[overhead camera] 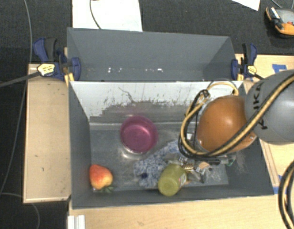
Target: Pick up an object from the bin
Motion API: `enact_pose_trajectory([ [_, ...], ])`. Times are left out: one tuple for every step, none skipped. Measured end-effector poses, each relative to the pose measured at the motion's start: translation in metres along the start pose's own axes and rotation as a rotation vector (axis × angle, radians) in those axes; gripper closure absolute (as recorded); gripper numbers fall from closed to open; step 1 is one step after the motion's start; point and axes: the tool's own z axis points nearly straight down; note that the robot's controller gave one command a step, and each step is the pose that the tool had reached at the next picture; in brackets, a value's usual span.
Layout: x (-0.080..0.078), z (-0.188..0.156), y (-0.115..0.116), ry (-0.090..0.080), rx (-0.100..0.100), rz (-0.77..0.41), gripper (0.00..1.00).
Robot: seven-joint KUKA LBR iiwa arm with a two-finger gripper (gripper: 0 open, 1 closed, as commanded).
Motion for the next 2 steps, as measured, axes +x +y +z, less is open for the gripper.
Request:
enact_pose_trajectory([
  [0.0006,0.002,0.001,0.002,-0.003,0.0,0.0],
  [0.0005,0.0004,0.0003,0.001,-0.001,0.002,1.0],
])
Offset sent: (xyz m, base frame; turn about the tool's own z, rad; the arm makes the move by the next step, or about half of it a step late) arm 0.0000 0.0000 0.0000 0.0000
